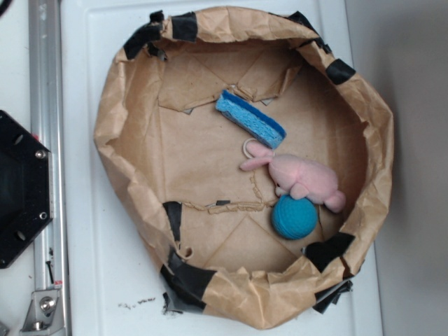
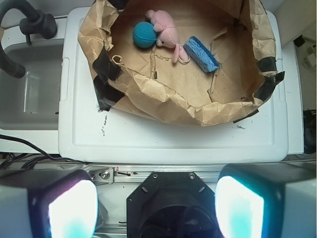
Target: Grab the blue ball.
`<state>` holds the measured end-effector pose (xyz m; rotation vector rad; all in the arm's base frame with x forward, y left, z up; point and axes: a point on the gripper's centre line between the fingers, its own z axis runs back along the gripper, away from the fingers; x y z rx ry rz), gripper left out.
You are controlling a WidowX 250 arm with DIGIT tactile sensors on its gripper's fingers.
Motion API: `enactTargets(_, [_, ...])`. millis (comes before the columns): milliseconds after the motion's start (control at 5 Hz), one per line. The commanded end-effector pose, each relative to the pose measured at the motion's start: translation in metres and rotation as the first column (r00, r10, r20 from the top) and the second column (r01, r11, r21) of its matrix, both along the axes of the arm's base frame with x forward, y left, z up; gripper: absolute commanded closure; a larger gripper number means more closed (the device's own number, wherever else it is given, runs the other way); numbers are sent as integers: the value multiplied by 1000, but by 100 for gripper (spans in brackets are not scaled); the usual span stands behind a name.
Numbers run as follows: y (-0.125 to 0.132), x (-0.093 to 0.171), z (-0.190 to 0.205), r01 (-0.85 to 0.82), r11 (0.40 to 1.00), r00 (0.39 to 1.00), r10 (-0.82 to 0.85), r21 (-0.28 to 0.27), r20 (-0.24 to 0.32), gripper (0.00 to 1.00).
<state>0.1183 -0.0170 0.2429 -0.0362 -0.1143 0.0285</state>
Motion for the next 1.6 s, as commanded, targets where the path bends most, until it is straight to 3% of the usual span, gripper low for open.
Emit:
enactTargets(0, [0, 0, 0, 0, 1000, 1000, 0, 0, 0, 0])
enactTargets(200, [13, 50, -29, 15, 985, 983, -46, 171, 179, 0])
enactTargets(400, [11, 105, -52, 161, 985, 891, -172, 62, 420, 0])
enactTargets(600, [26, 143, -84, 44, 999, 899, -44, 11, 436, 0])
enactTargets(800, [28, 169, -120, 23, 999, 926, -7, -37, 376, 0])
enactTargets(1200, [-5, 178, -158, 97, 994, 953, -80, -44, 293, 0])
enactTargets(1400, [-21, 183, -165, 69, 993, 965, -40, -101, 260, 0])
